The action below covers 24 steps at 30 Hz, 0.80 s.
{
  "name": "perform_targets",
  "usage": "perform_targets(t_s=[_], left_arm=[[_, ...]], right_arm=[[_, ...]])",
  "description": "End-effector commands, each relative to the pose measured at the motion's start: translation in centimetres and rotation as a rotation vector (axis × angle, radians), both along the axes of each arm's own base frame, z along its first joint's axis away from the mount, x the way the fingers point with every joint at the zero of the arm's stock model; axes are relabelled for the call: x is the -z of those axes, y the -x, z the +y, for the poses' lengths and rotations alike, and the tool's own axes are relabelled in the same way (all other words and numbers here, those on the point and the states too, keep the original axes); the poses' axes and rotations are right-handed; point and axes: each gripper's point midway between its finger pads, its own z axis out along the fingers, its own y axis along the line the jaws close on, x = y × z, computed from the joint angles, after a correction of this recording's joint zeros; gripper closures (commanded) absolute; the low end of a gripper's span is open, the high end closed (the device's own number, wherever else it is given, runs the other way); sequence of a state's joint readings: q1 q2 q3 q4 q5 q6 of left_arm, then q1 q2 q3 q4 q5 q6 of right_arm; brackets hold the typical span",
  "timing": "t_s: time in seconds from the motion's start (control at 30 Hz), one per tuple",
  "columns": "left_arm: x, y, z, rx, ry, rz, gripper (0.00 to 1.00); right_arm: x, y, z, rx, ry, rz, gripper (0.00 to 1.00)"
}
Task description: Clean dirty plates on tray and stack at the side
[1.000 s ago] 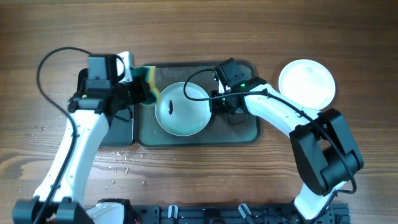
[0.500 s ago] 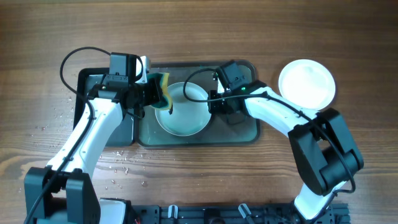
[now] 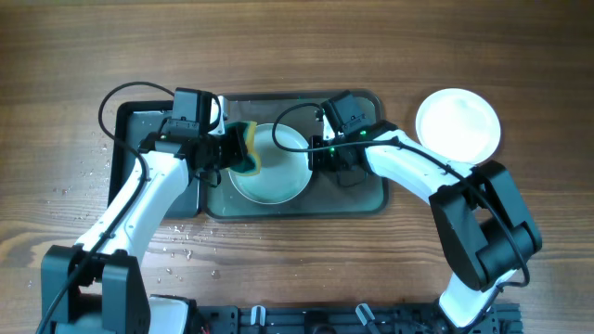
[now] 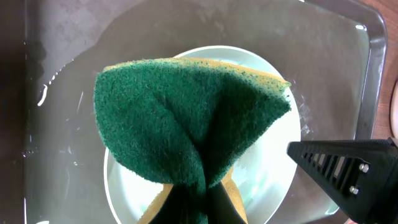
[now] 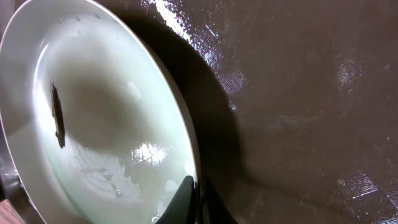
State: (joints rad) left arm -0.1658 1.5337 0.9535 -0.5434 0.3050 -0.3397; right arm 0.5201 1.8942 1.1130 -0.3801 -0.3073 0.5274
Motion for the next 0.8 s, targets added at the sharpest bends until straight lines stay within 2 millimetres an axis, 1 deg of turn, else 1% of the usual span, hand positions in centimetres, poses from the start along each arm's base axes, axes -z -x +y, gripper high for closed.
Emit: perform_targets(t_s=[0.0, 0.1, 0.17, 0.2, 0.23, 0.3, 0.6, 0.77], left_arm=[[0.33, 0.1, 0.04, -0.018, 0.0, 0.013, 0.96], [0.31, 0.06, 0.04, -0.018, 0.0, 0.011, 0.96], [0.31, 0.06, 0.04, -0.019, 0.0, 0.011, 0.96], [0.31, 0.06, 0.04, -0.019, 0.0, 0.011, 0.96], [0.31, 0.06, 0.04, -0.018, 0.0, 0.011, 0.96], [0.31, 0.06, 0.04, -0.019, 0.0, 0.011, 0.96], [0.39, 0.08, 0.13, -0.034, 0.001, 0.017, 0.96], [0.51, -0.01, 0.52, -0.051, -0.018, 0.016, 0.96]], right_arm=[[0.65, 0.57, 0.12, -0.006, -0.009, 0.029, 0.96], [0.65, 0.56, 0.12, -0.006, -0.009, 0.029, 0.95], [0.63, 0.52, 0.14, -0.007, -0.009, 0.027, 0.89], [0.63, 0.51, 0.15, -0.007, -0.01, 0.026, 0.88], [0.63, 0.51, 0.15, -0.007, -0.01, 0.026, 0.89], [0.62, 0.5, 0.15, -0.006, -0.01, 0.026, 0.95], [0.5, 0.24, 0.29, -0.006, -0.016, 0.014, 0.96], [0.51, 0.25, 0.28, -0.007, -0.016, 0.014, 0.96]])
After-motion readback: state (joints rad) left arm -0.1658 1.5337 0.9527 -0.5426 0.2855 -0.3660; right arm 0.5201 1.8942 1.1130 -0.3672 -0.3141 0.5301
